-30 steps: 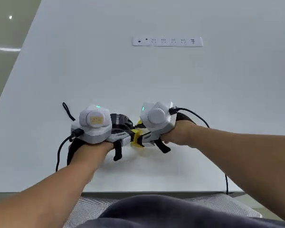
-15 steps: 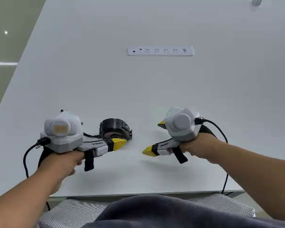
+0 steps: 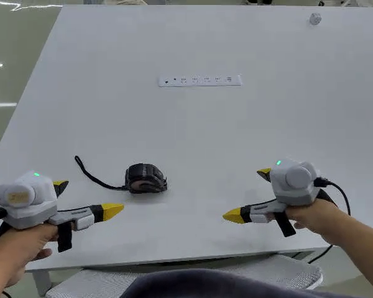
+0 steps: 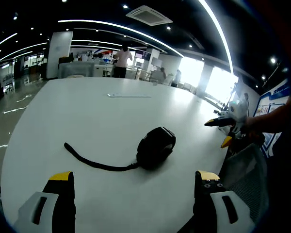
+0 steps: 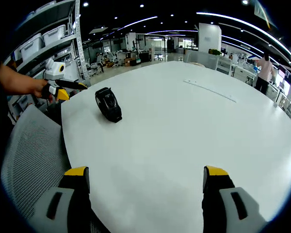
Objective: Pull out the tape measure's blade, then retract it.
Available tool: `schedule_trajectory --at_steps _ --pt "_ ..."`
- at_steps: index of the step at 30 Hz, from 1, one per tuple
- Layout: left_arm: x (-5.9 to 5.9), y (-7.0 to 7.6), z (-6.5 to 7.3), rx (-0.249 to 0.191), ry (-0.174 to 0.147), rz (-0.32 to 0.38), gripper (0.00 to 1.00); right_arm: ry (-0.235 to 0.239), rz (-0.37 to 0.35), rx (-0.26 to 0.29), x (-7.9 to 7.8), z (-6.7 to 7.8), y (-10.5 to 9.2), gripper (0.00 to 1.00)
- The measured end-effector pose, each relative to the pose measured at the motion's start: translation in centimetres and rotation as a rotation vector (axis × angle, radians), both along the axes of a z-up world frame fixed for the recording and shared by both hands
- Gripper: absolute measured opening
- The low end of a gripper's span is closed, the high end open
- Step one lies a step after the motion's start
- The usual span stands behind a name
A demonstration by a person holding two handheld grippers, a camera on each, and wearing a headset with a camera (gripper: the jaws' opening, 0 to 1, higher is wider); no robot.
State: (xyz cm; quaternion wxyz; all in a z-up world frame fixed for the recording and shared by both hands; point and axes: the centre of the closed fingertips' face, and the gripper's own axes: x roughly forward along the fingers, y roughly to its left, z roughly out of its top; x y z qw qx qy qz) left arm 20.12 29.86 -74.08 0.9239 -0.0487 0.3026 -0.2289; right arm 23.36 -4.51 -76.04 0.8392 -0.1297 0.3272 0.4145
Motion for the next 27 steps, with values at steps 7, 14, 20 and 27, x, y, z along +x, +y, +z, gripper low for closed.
schedule_trajectory --at_steps 7,14,20,27 --pt "-1.7 1.9 0.6 -0.011 -0.012 0.036 1.00 -0.020 -0.148 0.039 -0.4 1.2 -5.3 1.00" --pt "-2.5 3.3 1.4 0.013 -0.029 0.031 1.00 -0.023 -0.183 0.021 -1.6 2.1 -8.2 1.00" --pt "-2.1 3.5 2.6 0.004 -0.063 0.043 1.00 -0.021 -0.201 0.011 -2.3 1.7 -9.1 1.00" --pt "-2.1 3.0 2.2 0.008 -0.057 0.024 1.00 -0.006 -0.222 0.037 -2.3 1.5 -8.5 1.00"
